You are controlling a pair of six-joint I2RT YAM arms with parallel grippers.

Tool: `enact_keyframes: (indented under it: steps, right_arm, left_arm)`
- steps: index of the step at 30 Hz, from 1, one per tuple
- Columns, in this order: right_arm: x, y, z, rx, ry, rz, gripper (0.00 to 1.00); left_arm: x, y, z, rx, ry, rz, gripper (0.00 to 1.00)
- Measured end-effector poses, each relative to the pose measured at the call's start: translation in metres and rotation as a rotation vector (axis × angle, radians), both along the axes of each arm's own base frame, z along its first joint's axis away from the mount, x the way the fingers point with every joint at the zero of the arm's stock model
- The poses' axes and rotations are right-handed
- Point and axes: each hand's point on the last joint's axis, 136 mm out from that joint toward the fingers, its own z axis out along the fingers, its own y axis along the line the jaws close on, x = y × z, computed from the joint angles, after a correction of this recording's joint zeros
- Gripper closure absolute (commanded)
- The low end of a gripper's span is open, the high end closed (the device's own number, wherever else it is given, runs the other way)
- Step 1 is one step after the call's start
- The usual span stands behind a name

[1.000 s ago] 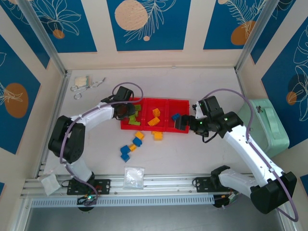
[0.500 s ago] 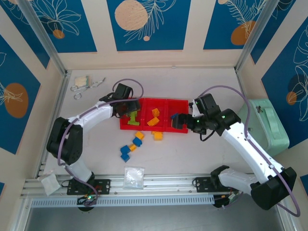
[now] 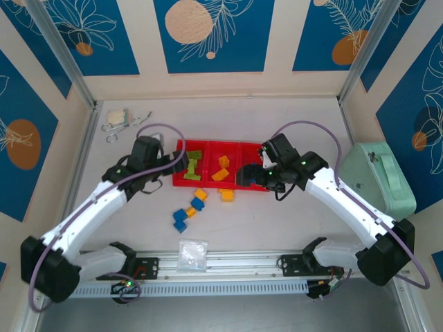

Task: Sort the legos into containers by color
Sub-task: Pick up the lego from the center of the table.

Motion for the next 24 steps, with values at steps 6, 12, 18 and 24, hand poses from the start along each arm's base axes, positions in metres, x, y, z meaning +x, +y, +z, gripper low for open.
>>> enact_keyframes:
  steps: [6,12,18,24]
  right_arm:
    - [0.003,0.012,-0.023,-0.036,0.062,-0.070,0.03]
    - [0.001,0.028,-0.055,-0.090,0.118,-0.109,0.01]
    - [0.003,0.037,-0.089,-0.155,0.138,-0.146,0.04]
    - [0.006,0.049,-0.115,-0.237,0.129,-0.119,0.10]
  left_arm:
    - [-0.052,0.031,-0.004,0.035,-0.028,-0.011,0.01]
    - [-0.077,0.046,0.008,0.050,-0.087,-0.026,0.01]
    - [-0.082,0.045,0.006,0.075,-0.086,-0.072,0.01]
    - [-0.085,0.042,0.007,0.080,-0.095,-0.105,0.01]
